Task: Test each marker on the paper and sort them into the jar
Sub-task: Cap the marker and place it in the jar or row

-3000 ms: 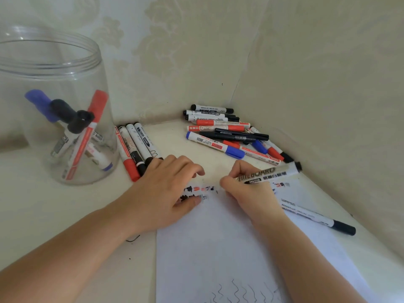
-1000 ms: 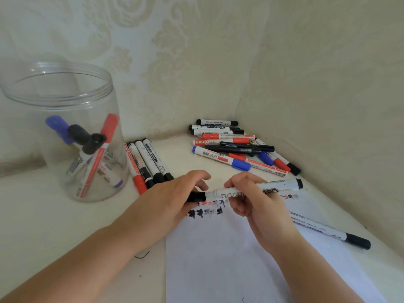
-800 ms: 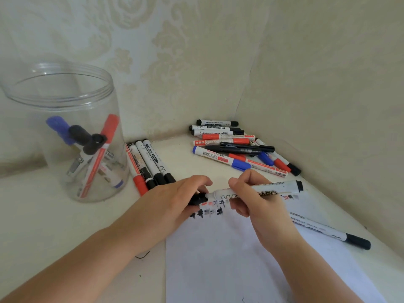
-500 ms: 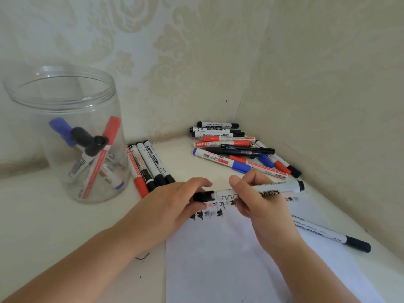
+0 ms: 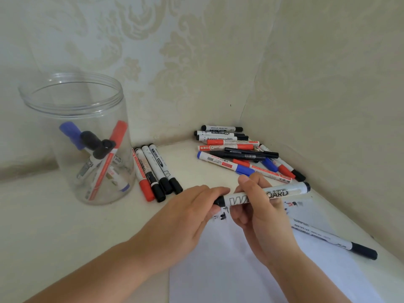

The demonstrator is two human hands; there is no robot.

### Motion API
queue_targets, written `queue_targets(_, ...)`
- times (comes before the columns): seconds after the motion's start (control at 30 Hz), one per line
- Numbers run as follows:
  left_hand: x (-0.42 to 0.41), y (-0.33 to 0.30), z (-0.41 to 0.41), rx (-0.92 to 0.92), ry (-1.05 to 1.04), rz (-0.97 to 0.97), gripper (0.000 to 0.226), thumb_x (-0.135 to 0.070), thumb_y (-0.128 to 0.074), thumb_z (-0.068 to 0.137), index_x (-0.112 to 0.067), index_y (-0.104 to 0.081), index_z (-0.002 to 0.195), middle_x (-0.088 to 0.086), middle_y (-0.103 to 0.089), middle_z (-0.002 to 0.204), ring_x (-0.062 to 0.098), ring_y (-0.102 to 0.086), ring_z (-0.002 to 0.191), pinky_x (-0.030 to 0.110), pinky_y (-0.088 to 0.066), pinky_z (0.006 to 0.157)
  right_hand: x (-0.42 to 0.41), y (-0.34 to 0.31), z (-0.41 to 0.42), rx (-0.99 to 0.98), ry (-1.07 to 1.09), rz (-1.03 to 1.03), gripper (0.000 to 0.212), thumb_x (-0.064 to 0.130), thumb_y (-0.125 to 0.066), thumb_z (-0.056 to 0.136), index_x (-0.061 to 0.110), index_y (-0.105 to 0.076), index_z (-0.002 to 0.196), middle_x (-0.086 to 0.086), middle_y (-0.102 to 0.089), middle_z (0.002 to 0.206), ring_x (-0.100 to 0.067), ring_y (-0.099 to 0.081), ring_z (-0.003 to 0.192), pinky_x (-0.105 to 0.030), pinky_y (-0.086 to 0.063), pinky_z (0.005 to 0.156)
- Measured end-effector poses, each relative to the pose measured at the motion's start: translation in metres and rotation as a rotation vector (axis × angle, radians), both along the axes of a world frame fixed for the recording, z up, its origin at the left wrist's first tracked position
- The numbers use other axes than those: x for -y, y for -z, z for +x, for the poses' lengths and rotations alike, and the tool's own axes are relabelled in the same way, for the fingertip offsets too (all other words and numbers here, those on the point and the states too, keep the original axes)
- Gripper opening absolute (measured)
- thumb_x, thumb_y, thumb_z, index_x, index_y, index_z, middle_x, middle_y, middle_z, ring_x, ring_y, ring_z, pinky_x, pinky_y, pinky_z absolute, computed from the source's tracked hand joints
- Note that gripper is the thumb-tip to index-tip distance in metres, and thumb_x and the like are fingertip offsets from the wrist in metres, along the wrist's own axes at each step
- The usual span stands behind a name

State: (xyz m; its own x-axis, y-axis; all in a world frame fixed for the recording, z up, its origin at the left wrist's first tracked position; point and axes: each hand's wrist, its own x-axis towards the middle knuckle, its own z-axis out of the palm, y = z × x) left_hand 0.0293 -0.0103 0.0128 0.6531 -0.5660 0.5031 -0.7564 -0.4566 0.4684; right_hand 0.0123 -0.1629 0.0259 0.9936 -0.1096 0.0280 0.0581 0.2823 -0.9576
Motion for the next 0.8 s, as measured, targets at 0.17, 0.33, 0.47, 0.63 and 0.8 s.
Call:
queue_targets(0.17,0.0,-0.012,-0.004,0.011,0.02,-0.09,0.04,-0.032,-0.032,0.092,-0.017,-0.05,0.124,-0.007,-0.059,0.091,0.003,-0.047,0.085,0.012,-0.035,0.075,0.0,-0.001,0.002,0.03,-0.039,0.05,0.035,0.042,-0.069,0.072,0.017,-0.052,0.054,-0.004,-0.04,0.047,-0.013,-0.031,0.04,-0.021,-0.031,0.04)
queue_targets(0.33,-0.026,-0.051,0.005,0.012,-0.135,-0.528,0.01,-0.032,-0.045,0.087,-0.032,-0.049,0.096,-0.023,-0.051,0.07,-0.002,-0.046,0.057,0.006,-0.032,0.055,0.008,0.0,0.005,-0.027,-0.079,-0.266,0.07,0.083,-0.061,0.052,0.017,-0.067,0.075,-0.005,-0.048,0.054,-0.011,-0.036,0.045,-0.024,-0.033,0.045)
queue_targets(0.47,-0.071,-0.092,0.006,0.378,-0.392,-0.783,0.009,-0.021,-0.045,0.088,-0.028,-0.048,0.091,-0.02,-0.052,0.077,-0.002,-0.047,0.063,0.009,-0.036,0.056,0.008,0.001,0.01,-0.087,-0.037,-0.45,0.058,0.06,-0.053,0.062,0.008,-0.066,0.083,-0.004,-0.054,0.049,-0.01,-0.037,0.04,-0.027,-0.031,0.044)
queue_targets(0.63,-0.111,-0.125,0.013,0.664,-0.748,-0.531,0.012,-0.014,-0.04,0.089,-0.012,-0.051,0.091,-0.006,-0.049,0.081,0.017,-0.047,0.072,0.031,-0.038,0.067,-0.007,-0.005,0.007,-0.053,-0.095,-0.654,0.04,0.043,-0.048,0.074,0.008,-0.066,0.077,-0.004,-0.059,0.048,-0.002,-0.042,0.036,-0.012,-0.037,0.043)
queue_targets(0.8,-0.115,-0.127,0.018,0.665,-0.839,-0.165,0.02,-0.013,-0.036,0.086,-0.004,-0.054,0.084,0.01,-0.054,0.072,0.028,-0.044,0.067,0.035,-0.027,0.066,-0.011,-0.007,0.004,0.021,-0.093,-0.816,0.041,0.051,-0.047,0.069,0.015,-0.064,0.073,-0.002,-0.064,0.053,0.0,-0.048,0.041,-0.01,-0.038,0.048)
